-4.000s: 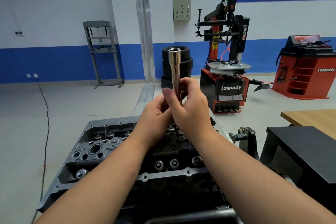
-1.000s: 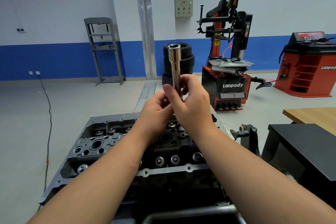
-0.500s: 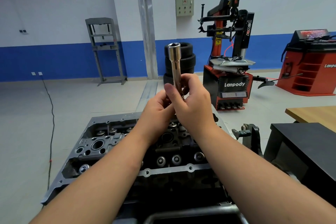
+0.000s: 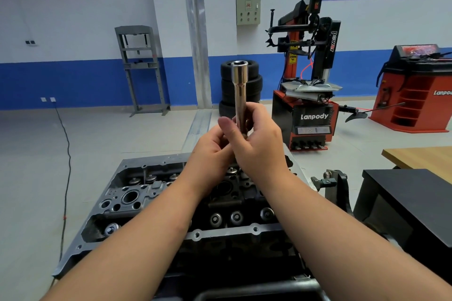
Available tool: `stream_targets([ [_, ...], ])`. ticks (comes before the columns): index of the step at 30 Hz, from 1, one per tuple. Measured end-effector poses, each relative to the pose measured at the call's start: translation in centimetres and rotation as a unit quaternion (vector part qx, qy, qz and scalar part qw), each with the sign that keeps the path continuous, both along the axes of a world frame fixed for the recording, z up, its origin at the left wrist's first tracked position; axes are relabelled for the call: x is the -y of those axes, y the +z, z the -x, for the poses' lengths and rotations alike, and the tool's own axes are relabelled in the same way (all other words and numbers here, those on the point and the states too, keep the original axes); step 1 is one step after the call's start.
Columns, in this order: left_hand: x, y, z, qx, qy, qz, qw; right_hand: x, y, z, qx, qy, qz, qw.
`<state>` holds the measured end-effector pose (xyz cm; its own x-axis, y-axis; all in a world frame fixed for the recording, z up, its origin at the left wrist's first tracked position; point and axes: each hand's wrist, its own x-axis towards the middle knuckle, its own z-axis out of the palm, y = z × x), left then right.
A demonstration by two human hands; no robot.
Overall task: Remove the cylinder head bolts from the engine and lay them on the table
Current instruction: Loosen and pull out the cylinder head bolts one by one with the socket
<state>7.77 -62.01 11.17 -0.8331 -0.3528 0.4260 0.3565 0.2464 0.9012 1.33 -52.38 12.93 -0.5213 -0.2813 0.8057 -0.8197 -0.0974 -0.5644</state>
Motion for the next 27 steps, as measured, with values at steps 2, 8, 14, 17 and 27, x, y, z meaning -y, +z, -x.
stream_targets([
  [2, 0.05, -0.07, 0.04, -0.004, 0.014, -0.009, 1.000, 0.04, -0.01, 0.21, -0.002, -0.007, 0.011, 1.000],
  [8, -0.33, 0.13, -0.48, 0.018, -0.045, -0.023, 0.999, 0.36, -0.11, 0.23, 0.001, -0.007, -0.014, 1.000],
  [14, -0.10, 0.19, -0.09, 0.019, -0.003, 0.018, 1.000, 0.15, -0.14, 0.11, -0.006, 0.015, -0.018, 1.000],
  [17, 0.09, 0.04, 0.08, 0.015, 0.004, 0.012, 1.000, 0.18, -0.11, 0.16, 0.006, 0.007, -0.011, 1.000],
  [27, -0.34, 0.09, -0.47, 0.025, -0.025, -0.007, 0.999, 0.29, -0.07, 0.24, 0.025, 0.017, -0.026, 0.999],
])
